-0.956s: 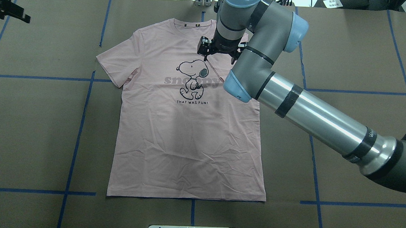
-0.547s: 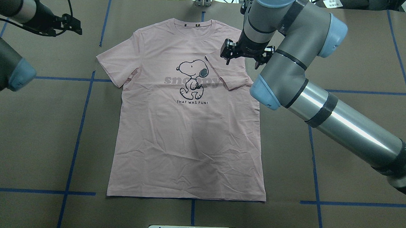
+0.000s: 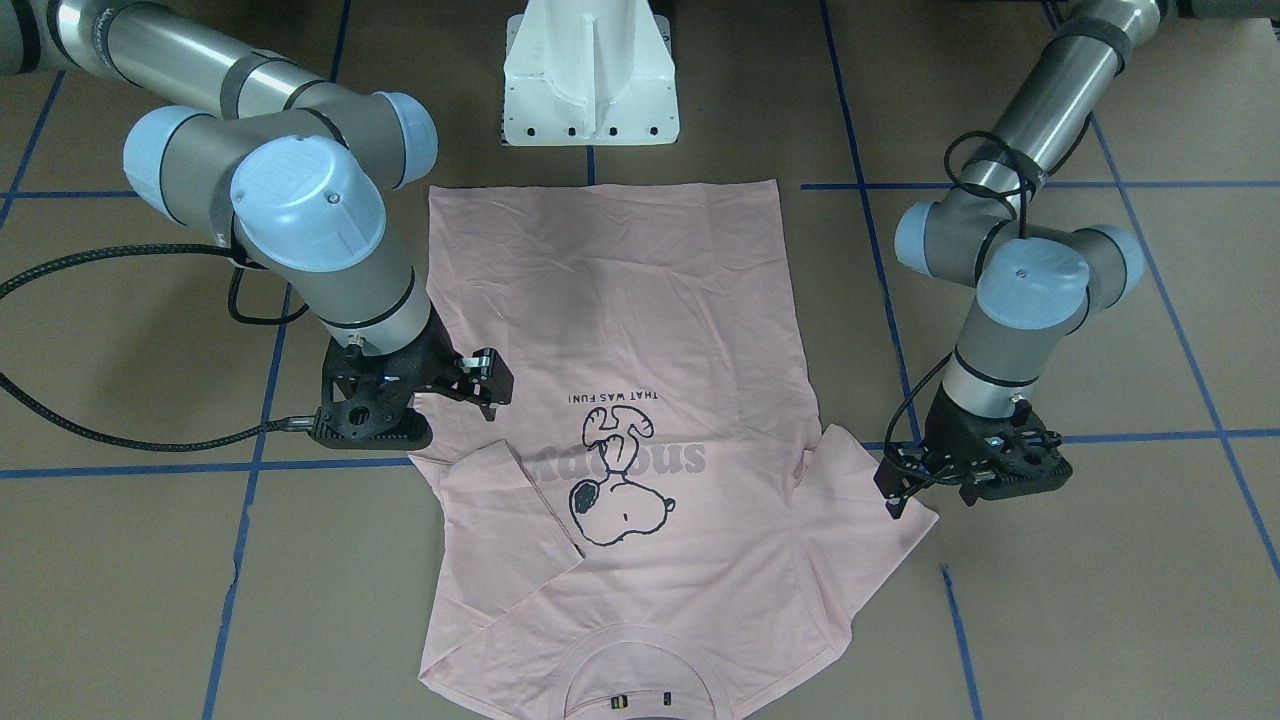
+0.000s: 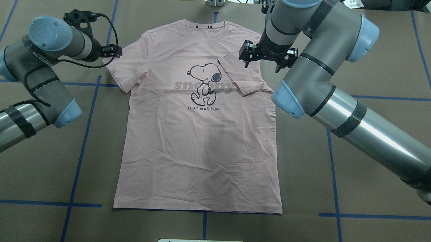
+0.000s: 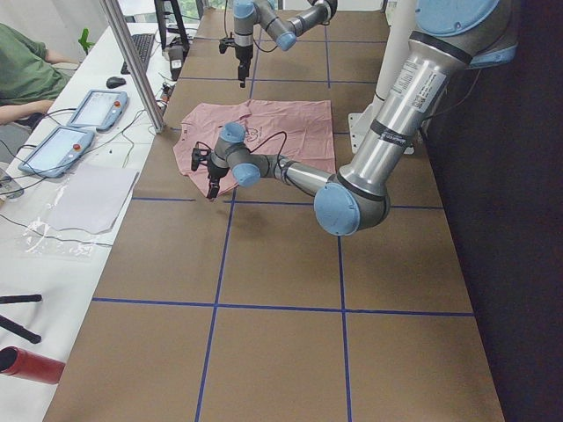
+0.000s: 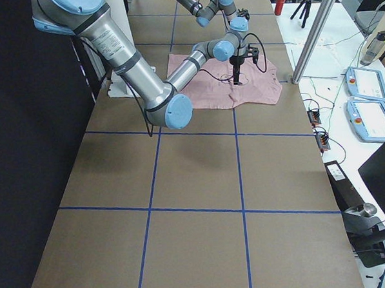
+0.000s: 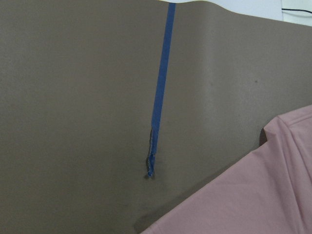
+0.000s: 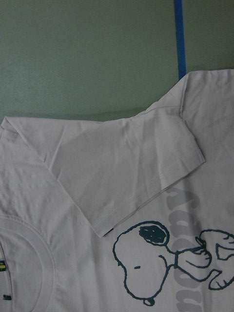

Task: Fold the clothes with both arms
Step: 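Bring the left arm to the other sleeve while the right gripper holds position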

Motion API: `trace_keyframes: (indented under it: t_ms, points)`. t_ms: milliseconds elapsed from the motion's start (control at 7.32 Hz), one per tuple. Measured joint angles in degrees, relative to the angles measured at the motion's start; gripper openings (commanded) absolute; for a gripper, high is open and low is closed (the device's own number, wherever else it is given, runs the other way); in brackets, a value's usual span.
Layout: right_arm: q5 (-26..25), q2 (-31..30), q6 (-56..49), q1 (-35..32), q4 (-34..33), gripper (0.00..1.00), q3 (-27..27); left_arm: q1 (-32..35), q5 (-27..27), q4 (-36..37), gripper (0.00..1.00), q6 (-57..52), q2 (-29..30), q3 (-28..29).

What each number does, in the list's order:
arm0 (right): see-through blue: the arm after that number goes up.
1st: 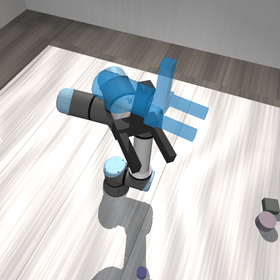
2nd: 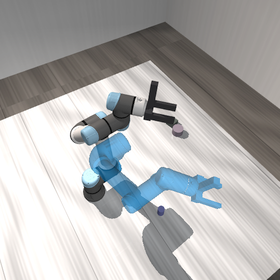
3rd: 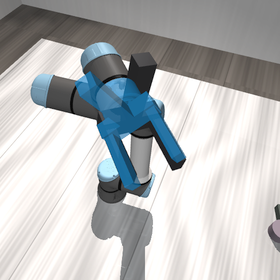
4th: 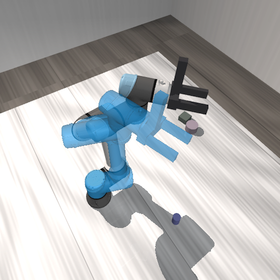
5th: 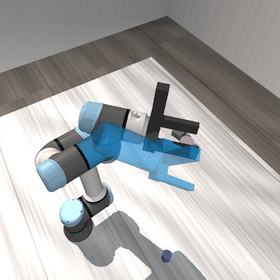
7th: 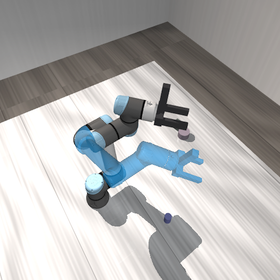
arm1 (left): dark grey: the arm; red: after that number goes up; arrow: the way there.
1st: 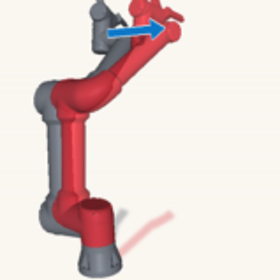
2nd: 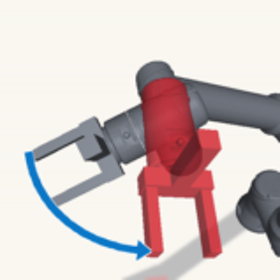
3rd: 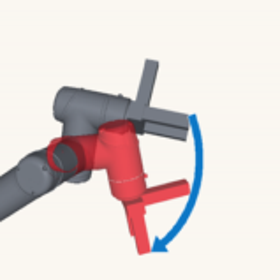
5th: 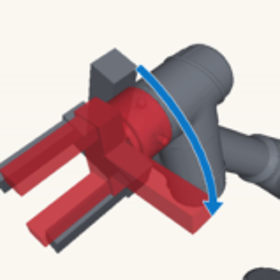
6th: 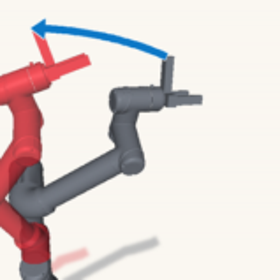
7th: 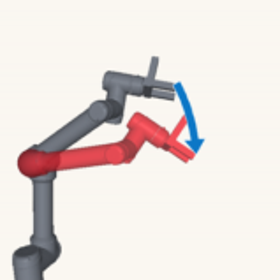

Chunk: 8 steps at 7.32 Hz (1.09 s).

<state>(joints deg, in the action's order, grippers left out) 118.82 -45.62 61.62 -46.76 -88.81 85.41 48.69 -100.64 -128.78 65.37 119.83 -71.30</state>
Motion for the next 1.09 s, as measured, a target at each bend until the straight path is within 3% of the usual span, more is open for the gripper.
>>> trace_keyframes:
  t_ms: [273, 410, 547, 820, 956, 1093]
  points:
    - [-0.07, 0.17, 0.09, 0.07, 0.15, 1.00, -0.05, -0.70, 1.04, -1.21, 0.89, 0.02, 1.18, 3.31]
    - [-0.07, 0.23, 0.13, 0.12, 0.19, 1.00, -0.06, -0.75, 1.14, -1.33, 0.81, -0.10, 1.42, 3.94]
    - [-0.08, 0.25, 0.15, 0.15, 0.21, 1.00, -0.07, -0.77, 1.15, -1.36, 0.69, -0.20, 1.48, 4.17]
    - [-0.08, 0.22, 0.13, 0.23, 0.22, 1.00, -0.07, -0.74, 1.15, -1.38, 0.20, -0.39, 1.48, 4.10]
    - [-0.08, 0.17, 0.13, 0.25, 0.22, 1.00, -0.10, -0.70, 1.14, -1.34, 0.00, -0.45, 1.47, 3.97]
    - [-0.08, 0.13, 0.10, 0.27, 0.22, 1.00, -0.13, -0.68, 1.03, -1.18, 0.00, -0.51, 1.49, 3.89]
